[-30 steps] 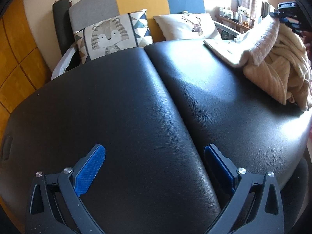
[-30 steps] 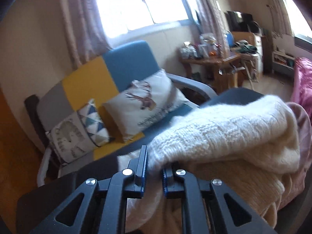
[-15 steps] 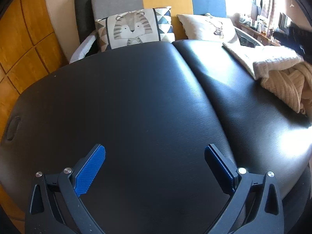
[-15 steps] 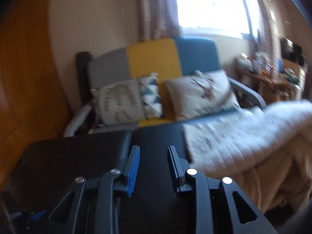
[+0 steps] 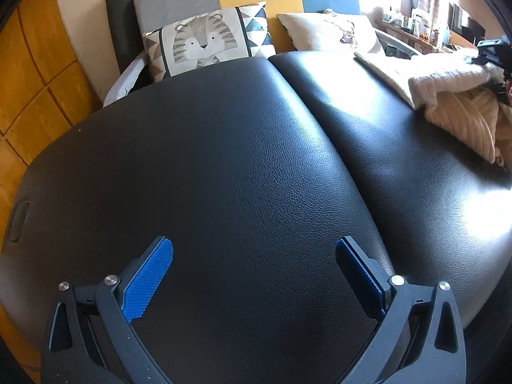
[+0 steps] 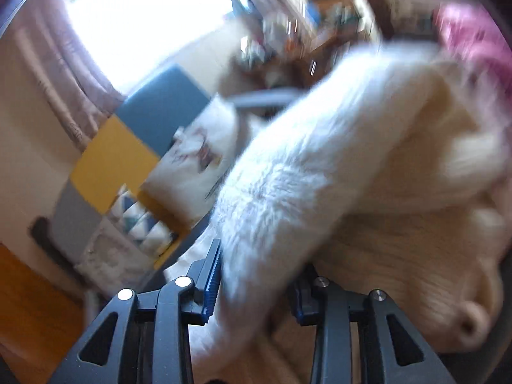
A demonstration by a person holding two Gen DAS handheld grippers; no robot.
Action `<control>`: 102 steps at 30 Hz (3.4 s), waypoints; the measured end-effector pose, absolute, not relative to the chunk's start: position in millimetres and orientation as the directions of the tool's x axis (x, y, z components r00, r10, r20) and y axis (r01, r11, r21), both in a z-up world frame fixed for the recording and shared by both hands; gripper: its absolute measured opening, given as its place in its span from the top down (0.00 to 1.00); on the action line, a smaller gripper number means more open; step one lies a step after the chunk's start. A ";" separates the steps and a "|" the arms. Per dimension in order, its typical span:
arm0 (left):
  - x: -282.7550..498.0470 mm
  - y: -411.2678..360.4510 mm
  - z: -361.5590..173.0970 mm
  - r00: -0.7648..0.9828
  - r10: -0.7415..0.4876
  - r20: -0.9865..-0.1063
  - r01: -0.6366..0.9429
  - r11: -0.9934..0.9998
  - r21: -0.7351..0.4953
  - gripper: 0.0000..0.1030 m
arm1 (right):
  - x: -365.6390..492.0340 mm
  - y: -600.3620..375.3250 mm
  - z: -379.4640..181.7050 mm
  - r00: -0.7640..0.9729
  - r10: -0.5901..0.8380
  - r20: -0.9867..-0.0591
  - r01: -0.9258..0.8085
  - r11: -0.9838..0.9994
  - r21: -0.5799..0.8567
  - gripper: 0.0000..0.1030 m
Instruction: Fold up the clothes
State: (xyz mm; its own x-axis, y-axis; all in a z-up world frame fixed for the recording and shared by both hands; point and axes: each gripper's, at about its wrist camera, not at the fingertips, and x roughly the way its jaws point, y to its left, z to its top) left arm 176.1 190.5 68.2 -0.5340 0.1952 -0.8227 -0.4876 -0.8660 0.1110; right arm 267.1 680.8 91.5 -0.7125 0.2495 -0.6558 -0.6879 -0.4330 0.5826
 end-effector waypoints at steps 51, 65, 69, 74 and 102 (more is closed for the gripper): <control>233.7 344.1 125.3 -0.726 0.353 -0.590 -0.687 -0.363 0.629 0.00 | 337.7 488.8 0.4 -0.674 0.243 -0.697 -0.564 -0.779 0.274 0.62; 195.0 336.0 110.4 -0.456 0.400 -0.795 -0.854 -0.448 0.264 0.48 | 312.4 478.8 7.1 -0.742 0.257 -0.620 -0.517 -0.808 0.283 0.53; 214.2 335.8 122.2 -0.458 0.446 -0.769 -0.864 -0.428 0.266 0.72 | 311.9 479.5 5.0 -0.764 0.236 -0.600 -0.507 -0.795 0.332 0.53; 182.3 302.6 165.3 -0.364 0.571 -0.736 -0.844 -0.536 0.002 0.80 | 316.2 476.8 4.3 -0.775 0.228 -0.590 -0.502 -0.789 0.354 0.53; 183.2 50.8 154.2 -0.561 0.469 -0.682 -0.462 -0.861 -0.212 0.69 | 318.6 467.9 4.9 -0.775 0.235 -0.587 -0.507 -0.785 0.356 0.53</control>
